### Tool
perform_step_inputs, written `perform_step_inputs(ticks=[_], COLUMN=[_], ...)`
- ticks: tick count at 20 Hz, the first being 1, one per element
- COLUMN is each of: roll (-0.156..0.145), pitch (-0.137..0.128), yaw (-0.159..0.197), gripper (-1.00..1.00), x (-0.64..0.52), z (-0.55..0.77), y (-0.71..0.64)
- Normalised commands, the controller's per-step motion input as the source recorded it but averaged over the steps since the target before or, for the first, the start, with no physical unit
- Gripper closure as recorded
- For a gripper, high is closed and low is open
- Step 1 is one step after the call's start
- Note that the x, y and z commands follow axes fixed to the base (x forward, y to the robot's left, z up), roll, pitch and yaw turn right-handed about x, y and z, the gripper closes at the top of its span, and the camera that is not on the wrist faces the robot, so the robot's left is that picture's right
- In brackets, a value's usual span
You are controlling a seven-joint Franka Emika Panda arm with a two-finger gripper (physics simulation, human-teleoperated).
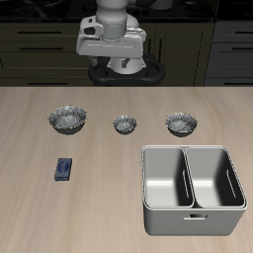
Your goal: Place the largest bowl in the left side of the drainer
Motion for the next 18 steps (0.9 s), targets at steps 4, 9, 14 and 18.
perform_step_inputs(ticks=[4,9,14,18], roll=[-0.007,-0.007,0.017,-0.008], pitch=[-0.002,-0.009,-0.02,-0.003], yaw=[-0.032,-0.014,-0.014,0.001], gripper=[-1.0,-1.0,-1.0,-1.0], x=[0.06,0.08,0.05,0.08], z=[0.0,-0.02,0.0,-0.07], y=[-0.42,-0.31,-0.21,-0.22])
